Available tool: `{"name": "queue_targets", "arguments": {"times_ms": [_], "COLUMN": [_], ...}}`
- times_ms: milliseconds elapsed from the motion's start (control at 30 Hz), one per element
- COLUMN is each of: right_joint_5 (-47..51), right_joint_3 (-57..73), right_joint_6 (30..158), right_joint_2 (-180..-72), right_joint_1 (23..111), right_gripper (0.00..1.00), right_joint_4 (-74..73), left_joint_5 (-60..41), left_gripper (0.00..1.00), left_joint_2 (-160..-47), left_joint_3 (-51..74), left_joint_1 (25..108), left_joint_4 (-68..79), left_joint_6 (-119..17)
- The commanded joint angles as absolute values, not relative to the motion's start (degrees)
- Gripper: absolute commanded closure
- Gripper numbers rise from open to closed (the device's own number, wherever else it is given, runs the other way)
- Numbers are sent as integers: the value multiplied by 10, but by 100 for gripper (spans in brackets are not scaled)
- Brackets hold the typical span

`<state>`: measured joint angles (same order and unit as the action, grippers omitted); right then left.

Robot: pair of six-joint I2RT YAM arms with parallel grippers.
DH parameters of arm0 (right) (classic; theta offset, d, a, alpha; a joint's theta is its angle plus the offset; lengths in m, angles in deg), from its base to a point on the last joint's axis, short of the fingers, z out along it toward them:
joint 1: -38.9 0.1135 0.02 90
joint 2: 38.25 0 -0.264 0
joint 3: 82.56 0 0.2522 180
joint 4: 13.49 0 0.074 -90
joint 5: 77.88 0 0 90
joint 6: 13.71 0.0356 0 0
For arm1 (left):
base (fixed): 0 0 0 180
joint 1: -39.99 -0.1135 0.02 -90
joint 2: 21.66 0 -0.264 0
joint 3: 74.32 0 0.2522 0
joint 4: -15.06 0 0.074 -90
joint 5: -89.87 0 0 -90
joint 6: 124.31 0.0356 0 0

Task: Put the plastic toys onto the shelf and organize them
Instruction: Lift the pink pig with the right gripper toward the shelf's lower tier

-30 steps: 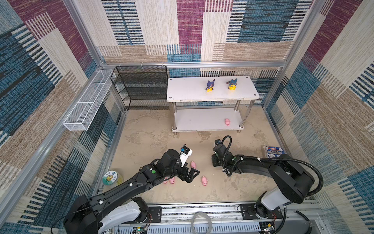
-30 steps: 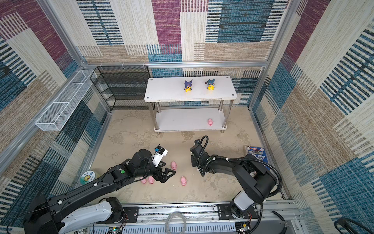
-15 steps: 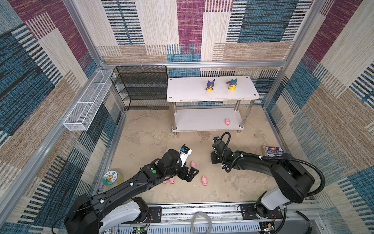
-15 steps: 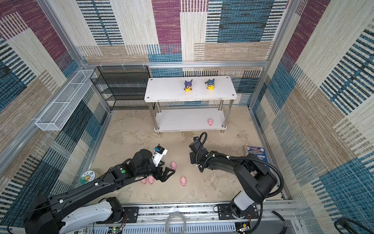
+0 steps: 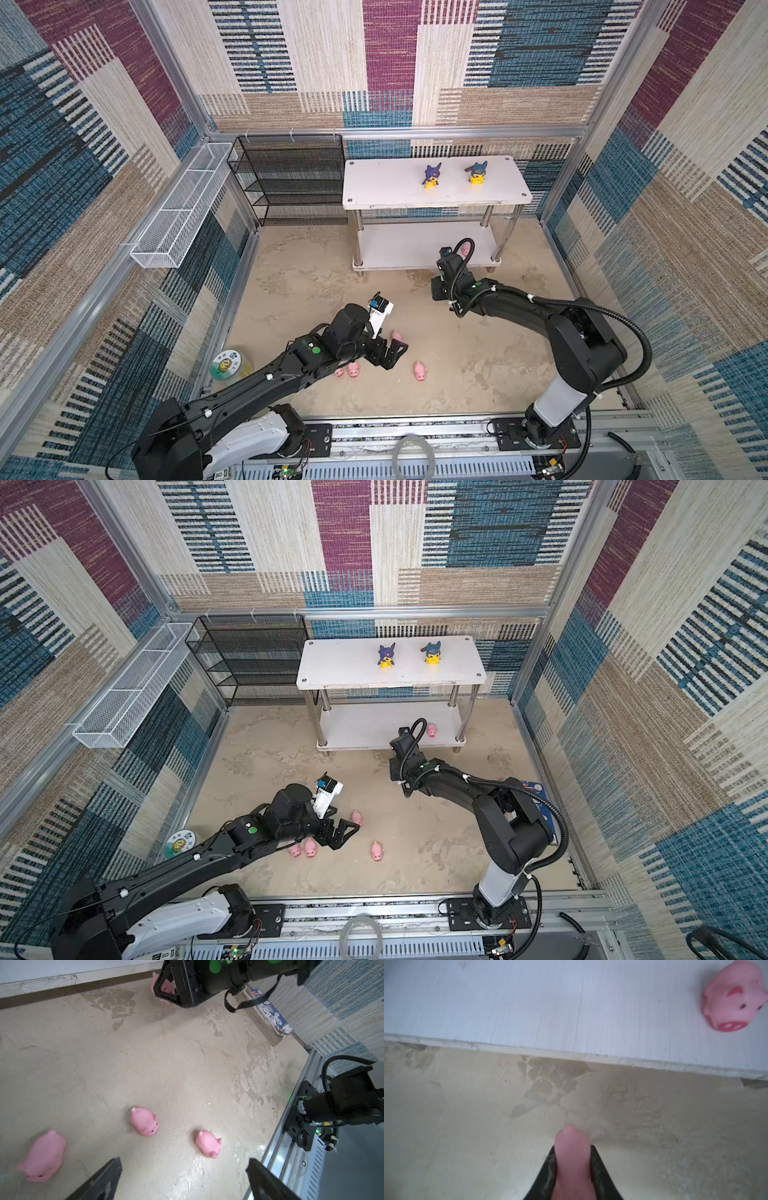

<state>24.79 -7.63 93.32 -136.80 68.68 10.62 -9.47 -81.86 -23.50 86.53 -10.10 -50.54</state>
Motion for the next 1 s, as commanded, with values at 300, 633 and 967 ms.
{"name": "queue_targets", "arguments": {"times_ms": [300,633,967], "right_joint_5": [235,227,217], "right_joint_3": [22,78,109], "right_joint_6": [884,861,850], "right_joint_2": [-1440,-1490,-1523], "right_joint_1": [619,583,567], "right_gripper": [75,75,73], "right_joint_4": [80,77,76], "left_joint_5": [-80,-73,-71], "left_gripper": [0,1,0], "left_joint_2": [-843,-880,-888], "left_joint_3": [-206,-172,-164], "left_joint_1": [862,859,855], "left_joint_4": [-119,-125,-129], "left_joint_6": [-475,-461,-459]}}
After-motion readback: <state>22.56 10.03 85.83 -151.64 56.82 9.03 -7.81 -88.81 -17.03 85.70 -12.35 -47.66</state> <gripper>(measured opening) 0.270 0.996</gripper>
